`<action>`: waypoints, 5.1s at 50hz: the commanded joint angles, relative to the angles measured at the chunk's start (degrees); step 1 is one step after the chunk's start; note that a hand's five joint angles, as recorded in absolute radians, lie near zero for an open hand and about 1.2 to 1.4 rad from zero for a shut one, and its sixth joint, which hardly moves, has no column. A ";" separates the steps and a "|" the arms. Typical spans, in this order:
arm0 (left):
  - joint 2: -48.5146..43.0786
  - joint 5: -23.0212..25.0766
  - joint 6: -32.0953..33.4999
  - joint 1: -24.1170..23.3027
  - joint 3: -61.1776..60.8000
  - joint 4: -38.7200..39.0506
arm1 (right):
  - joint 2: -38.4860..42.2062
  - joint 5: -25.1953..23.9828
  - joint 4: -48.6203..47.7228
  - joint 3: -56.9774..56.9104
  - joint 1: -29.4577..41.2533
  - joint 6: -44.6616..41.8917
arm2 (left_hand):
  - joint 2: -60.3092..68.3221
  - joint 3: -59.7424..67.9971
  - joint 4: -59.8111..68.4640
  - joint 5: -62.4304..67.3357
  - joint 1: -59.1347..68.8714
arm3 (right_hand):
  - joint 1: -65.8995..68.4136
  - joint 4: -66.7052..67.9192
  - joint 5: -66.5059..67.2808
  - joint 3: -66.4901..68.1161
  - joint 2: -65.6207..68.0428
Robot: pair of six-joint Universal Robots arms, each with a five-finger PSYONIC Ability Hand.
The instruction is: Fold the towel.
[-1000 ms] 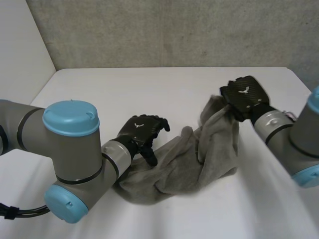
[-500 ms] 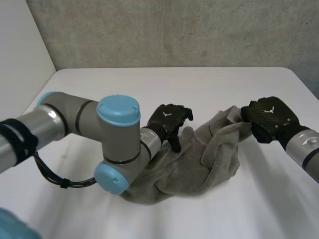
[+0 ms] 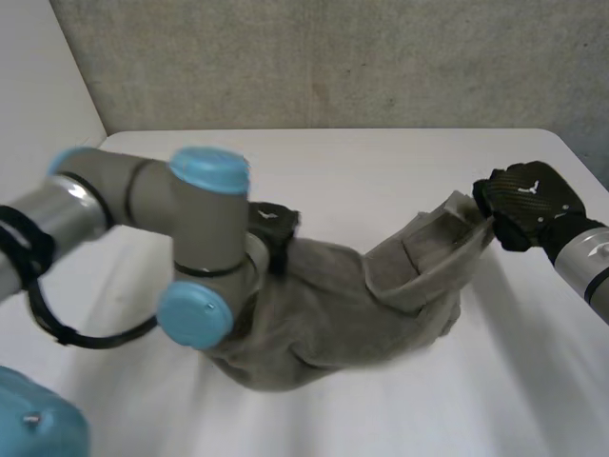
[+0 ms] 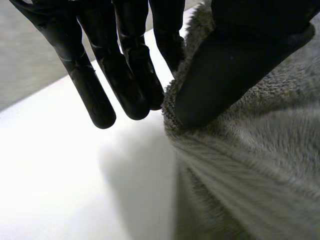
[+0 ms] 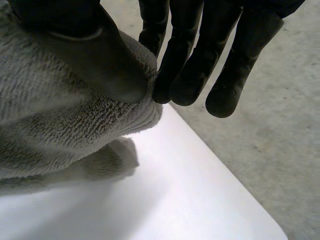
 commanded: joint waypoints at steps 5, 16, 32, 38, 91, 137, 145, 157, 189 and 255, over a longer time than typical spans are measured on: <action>18.37 -2.04 0.87 11.06 -10.46 -0.27 | -3.01 3.45 -1.99 -4.32 -0.33 7.63 | 10.54 10.59 10.56 11.54 12.04 | 3.76 3.31 3.49 3.67 4.96; 30.23 2.87 0.52 13.36 -16.27 -0.71 | -9.86 3.63 8.36 -10.11 0.28 12.04 | 10.54 10.59 10.56 11.54 12.04 | 3.76 3.31 3.49 3.67 4.96; 49.84 4.47 0.51 12.65 -12.50 -0.54 | -16.72 4.06 27.61 -32.51 0.28 12.39 | 10.54 10.59 10.56 11.54 12.04 | 3.76 3.31 3.49 3.67 4.96; 51.26 4.11 0.51 13.27 -11.35 -0.80 | -15.32 4.50 34.82 -40.70 0.28 11.95 | 10.54 10.59 10.56 11.54 12.04 | 3.76 3.31 3.49 3.67 4.96; 19.71 0.60 -17.06 19.86 -22.87 14.05 | 21.68 11.80 30.27 -40.19 14.17 0.00 | 10.54 10.59 10.56 11.54 12.04 | 3.76 3.31 3.49 3.67 4.96; 33.07 5.86 -16.36 18.98 -41.85 15.98 | 10.87 5.73 -0.67 -4.15 11.09 -0.88 | -37.37 -37.32 -37.34 -36.36 -35.86 | -43.96 -44.40 -44.22 -44.04 -42.75; 26.66 6.40 -15.75 15.12 -41.59 19.84 | 13.60 6.00 -0.67 -3.62 11.36 -0.88 | -38.89 -38.84 -38.87 -37.89 -37.39 | -42.95 -43.40 -43.22 -43.03 -41.75; 20.24 6.22 -11.88 13.80 -41.41 25.29 | 16.41 5.82 -0.67 -4.32 11.36 -1.67 | -40.41 -40.36 -40.38 -39.40 -38.91 | -42.95 -43.39 -43.21 -43.03 -41.74; 14.78 -8.28 0.95 13.97 -42.64 36.20 | 20.63 6.17 -1.81 -5.91 13.38 -2.02 | -41.75 -41.70 -41.73 -40.75 -40.25 | -49.00 -49.45 -49.27 -49.08 -47.80; 17.51 -11.00 1.66 20.02 -47.83 36.64 | 20.37 6.61 -1.81 -5.56 13.38 -3.17 | -50.84 -50.79 -50.81 -49.83 -49.34 | -48.50 -48.95 -48.76 -48.58 -47.29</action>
